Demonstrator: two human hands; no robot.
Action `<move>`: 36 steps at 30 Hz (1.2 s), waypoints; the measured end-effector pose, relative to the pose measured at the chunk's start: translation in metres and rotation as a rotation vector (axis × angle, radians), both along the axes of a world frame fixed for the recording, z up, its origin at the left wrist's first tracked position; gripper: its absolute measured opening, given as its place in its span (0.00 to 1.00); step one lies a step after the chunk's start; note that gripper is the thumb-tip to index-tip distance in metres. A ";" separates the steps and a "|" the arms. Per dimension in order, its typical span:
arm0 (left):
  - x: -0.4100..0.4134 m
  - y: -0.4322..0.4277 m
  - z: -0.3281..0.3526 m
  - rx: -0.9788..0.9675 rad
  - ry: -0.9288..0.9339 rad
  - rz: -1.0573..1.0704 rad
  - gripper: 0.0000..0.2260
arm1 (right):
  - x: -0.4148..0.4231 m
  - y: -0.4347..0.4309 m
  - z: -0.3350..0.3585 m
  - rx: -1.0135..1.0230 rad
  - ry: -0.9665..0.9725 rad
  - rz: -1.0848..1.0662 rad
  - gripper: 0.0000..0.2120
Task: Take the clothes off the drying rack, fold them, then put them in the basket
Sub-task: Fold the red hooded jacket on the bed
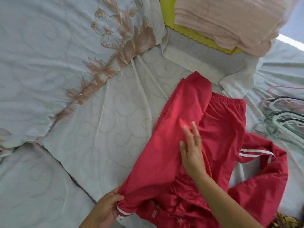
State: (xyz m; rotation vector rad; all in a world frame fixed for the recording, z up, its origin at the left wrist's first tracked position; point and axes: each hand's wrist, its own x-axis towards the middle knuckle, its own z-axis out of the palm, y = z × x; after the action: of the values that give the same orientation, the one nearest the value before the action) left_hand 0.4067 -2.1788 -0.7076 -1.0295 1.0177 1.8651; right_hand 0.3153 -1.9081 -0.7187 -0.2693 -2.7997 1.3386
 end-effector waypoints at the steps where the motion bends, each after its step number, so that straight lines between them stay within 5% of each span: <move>1: -0.003 -0.001 0.004 -0.037 -0.015 -0.035 0.30 | -0.004 0.002 -0.002 -0.070 -0.025 -0.160 0.25; 4: -0.025 0.012 0.021 -0.388 0.211 -0.365 0.47 | -0.019 0.017 -0.002 -0.054 -0.135 -0.423 0.23; 7: -0.050 0.043 0.027 -1.117 0.933 -0.674 0.30 | -0.026 0.010 0.002 0.142 0.043 -0.165 0.22; 9: -0.051 0.075 0.011 -1.269 1.272 -0.985 0.25 | -0.026 0.002 -0.007 0.334 0.055 0.030 0.24; 15: -0.023 0.090 -0.065 -1.331 1.117 -1.352 0.29 | -0.016 0.012 -0.059 0.664 -0.211 0.292 0.33; 21: -0.027 0.096 -0.055 -1.394 1.092 -1.358 0.29 | -0.025 0.019 -0.044 0.495 -0.291 0.343 0.39; 25: -0.030 0.110 -0.021 -1.375 1.313 -1.121 0.24 | -0.005 0.063 -0.011 0.197 -0.062 -0.229 0.30; 29: -0.004 0.164 0.000 -0.963 1.616 -1.088 0.14 | -0.009 0.133 -0.002 0.149 -0.161 -0.586 0.27; 32: 0.016 0.206 -0.004 -0.739 1.576 -1.175 0.11 | -0.032 0.168 -0.004 -0.114 -0.381 -0.656 0.25; 36: 0.012 0.215 -0.017 -0.754 1.382 -1.025 0.10 | -0.040 0.184 -0.002 -0.387 -0.478 -0.696 0.12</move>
State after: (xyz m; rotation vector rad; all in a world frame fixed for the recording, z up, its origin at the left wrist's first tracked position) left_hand 0.4186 -1.9633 -0.7242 0.7017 2.4758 1.0571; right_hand 0.2756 -1.7242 -0.7207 -1.5778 -2.2894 1.7321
